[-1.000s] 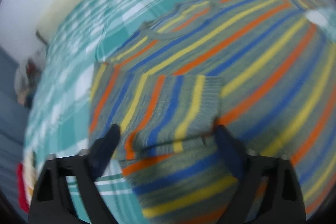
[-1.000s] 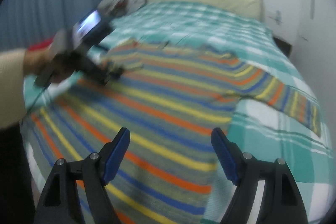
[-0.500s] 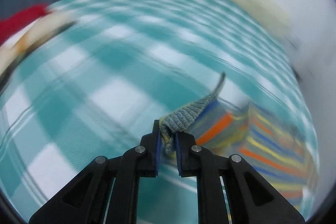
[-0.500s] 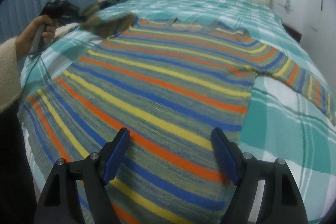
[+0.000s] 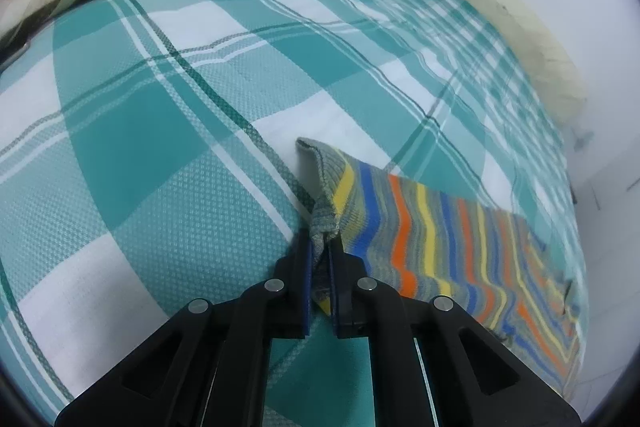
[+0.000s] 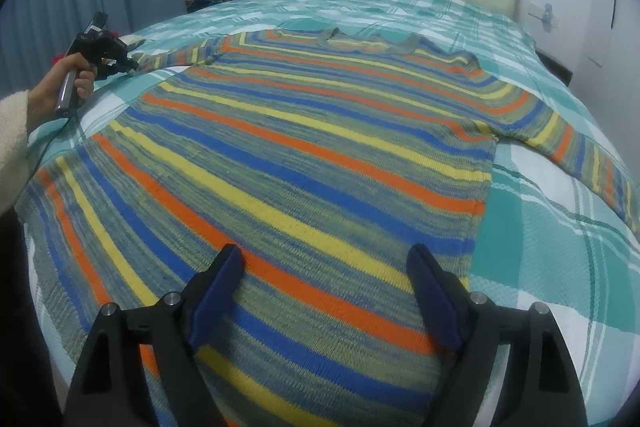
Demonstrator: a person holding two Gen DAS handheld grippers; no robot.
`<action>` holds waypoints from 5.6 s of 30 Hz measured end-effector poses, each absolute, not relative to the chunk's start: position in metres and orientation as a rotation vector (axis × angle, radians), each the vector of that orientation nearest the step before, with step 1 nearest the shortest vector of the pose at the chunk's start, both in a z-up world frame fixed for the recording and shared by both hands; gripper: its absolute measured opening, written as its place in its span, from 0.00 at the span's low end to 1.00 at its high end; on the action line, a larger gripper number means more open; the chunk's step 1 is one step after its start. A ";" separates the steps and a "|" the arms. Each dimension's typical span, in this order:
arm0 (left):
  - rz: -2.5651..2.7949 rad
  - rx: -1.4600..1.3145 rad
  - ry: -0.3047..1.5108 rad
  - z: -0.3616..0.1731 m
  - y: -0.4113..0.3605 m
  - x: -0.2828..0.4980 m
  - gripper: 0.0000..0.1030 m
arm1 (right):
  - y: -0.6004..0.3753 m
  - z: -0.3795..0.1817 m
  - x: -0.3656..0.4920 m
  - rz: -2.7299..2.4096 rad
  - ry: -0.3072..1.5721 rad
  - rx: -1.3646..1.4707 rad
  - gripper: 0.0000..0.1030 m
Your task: Fold small clothes
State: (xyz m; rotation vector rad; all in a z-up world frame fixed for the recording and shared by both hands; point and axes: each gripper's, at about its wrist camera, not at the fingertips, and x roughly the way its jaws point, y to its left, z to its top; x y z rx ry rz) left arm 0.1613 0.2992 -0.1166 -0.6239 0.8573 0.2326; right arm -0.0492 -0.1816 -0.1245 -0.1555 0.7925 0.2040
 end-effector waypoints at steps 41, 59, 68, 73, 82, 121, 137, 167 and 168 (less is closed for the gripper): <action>0.384 -0.350 0.782 -0.086 0.312 0.164 0.58 | -0.182 -0.123 -0.045 0.184 0.815 -0.155 0.93; -0.366 0.020 1.135 -0.112 0.085 -0.067 0.49 | -0.203 -0.124 -0.139 0.285 1.152 -0.024 0.71; -0.340 0.042 1.097 -0.063 0.100 -0.091 0.72 | -0.228 -0.078 -0.157 0.195 1.102 -0.024 0.70; -0.401 -0.041 0.877 -0.008 0.064 -0.044 0.90 | -0.234 -0.032 -0.101 0.125 0.779 0.006 0.81; -0.239 0.041 0.790 -0.105 0.021 0.029 0.94 | -0.237 -0.091 -0.038 0.001 0.633 0.061 0.82; -0.210 0.078 0.863 -0.130 0.012 0.034 1.00 | -0.243 -0.130 -0.022 -0.015 0.757 0.039 0.93; -0.227 0.046 0.868 -0.131 0.018 0.035 1.00 | -0.242 -0.129 -0.023 -0.014 0.759 0.041 0.94; -0.234 0.038 0.872 -0.133 0.020 0.037 1.00 | -0.240 -0.130 -0.021 -0.013 0.767 0.031 0.96; -0.232 0.040 0.872 -0.132 0.020 0.037 1.00 | -0.240 -0.130 -0.021 -0.013 0.767 0.031 0.96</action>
